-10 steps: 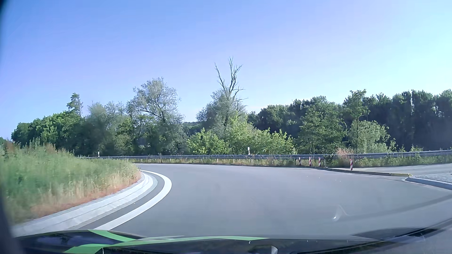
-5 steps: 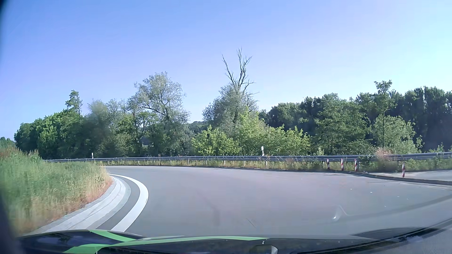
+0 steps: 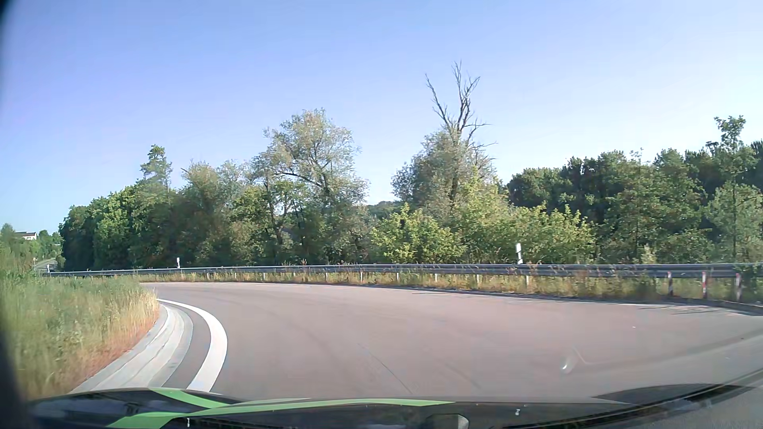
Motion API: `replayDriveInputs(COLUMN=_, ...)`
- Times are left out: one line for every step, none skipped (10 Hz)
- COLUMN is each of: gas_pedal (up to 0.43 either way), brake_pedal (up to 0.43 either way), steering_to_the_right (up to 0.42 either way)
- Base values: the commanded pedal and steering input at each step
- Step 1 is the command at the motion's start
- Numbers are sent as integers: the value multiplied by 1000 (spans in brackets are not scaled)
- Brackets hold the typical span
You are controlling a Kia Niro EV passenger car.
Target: Follow the waypoints while adhering to traffic rules and regulations
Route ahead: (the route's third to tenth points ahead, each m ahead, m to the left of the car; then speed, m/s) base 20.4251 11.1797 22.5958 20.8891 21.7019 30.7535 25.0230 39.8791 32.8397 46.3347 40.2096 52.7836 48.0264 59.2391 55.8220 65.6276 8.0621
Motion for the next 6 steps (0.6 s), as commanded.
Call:
replayDriveInputs(gas_pedal=87, brake_pedal=0, steering_to_the_right=-196)
replayDriveInputs(gas_pedal=87, brake_pedal=0, steering_to_the_right=-209)
replayDriveInputs(gas_pedal=87, brake_pedal=0, steering_to_the_right=-216)
replayDriveInputs(gas_pedal=87, brake_pedal=0, steering_to_the_right=-220)
replayDriveInputs(gas_pedal=87, brake_pedal=0, steering_to_the_right=-220)
replayDriveInputs(gas_pedal=87, brake_pedal=0, steering_to_the_right=-220)
